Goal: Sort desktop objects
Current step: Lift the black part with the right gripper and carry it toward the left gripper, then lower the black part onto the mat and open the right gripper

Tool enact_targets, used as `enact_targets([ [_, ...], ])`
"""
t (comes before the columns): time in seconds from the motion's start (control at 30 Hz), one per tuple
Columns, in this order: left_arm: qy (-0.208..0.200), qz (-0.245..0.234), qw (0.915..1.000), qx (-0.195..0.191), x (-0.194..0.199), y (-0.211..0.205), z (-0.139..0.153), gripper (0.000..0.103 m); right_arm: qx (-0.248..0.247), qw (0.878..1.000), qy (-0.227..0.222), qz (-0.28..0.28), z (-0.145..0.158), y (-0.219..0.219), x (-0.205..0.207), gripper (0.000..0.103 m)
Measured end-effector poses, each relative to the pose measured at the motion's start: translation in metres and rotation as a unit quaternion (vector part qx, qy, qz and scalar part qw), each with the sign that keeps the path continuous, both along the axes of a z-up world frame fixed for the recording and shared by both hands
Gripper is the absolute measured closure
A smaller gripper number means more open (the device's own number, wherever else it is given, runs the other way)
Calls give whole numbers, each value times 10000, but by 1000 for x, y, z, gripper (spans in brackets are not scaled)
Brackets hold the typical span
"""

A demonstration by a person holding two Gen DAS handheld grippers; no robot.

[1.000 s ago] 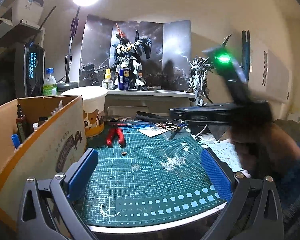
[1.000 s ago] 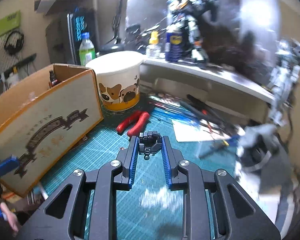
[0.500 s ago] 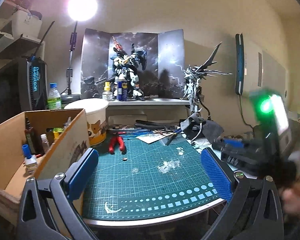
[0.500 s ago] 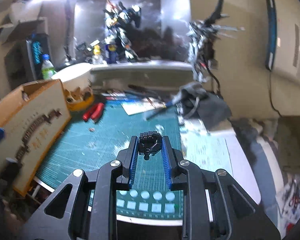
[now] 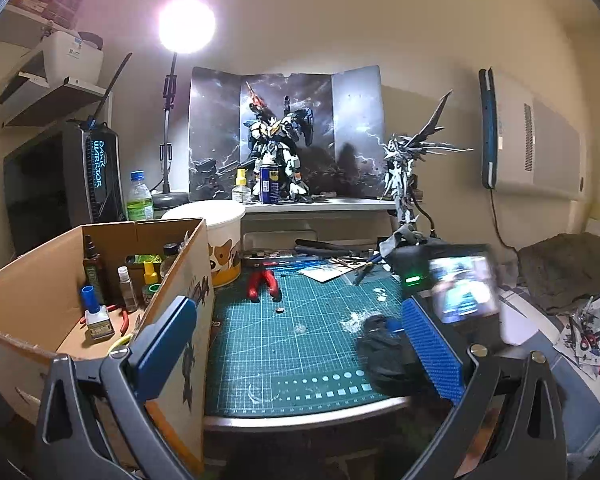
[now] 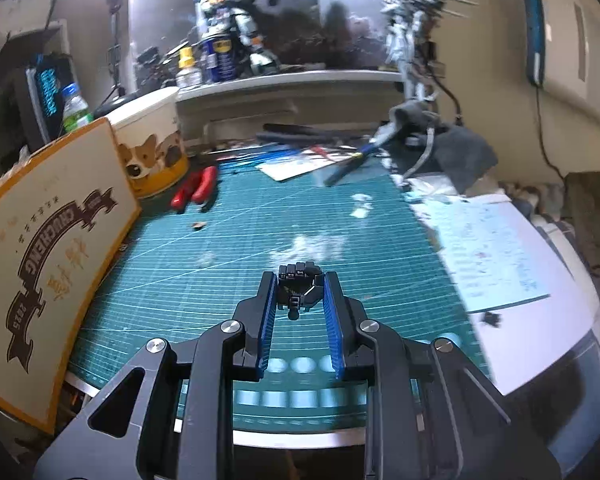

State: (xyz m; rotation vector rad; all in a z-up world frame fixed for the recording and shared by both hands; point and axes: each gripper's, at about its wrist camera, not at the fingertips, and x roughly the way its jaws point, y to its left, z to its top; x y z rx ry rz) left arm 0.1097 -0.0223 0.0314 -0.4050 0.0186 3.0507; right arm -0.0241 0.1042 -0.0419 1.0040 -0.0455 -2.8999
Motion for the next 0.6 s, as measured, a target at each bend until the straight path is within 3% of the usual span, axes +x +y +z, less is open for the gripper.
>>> enact_targets([
  [0.33, -16, 60, 9999, 80, -1, -5, -1, 0, 168, 9985, -365, 366, -36, -48, -11, 81],
  [0.47, -77, 207, 9996, 156, -3, -11, -3, 0, 108, 9981, -458, 399, -45, -49, -12, 71],
  [0.5, -82, 234, 9995, 178, -3, -12, -3, 0, 95, 9982, -435, 406, -45, -48, -11, 63],
  [0.6, -118, 297, 9992, 231, -6, -15, -3, 0, 86, 9988, -268, 389, -34, -44, -4, 57],
])
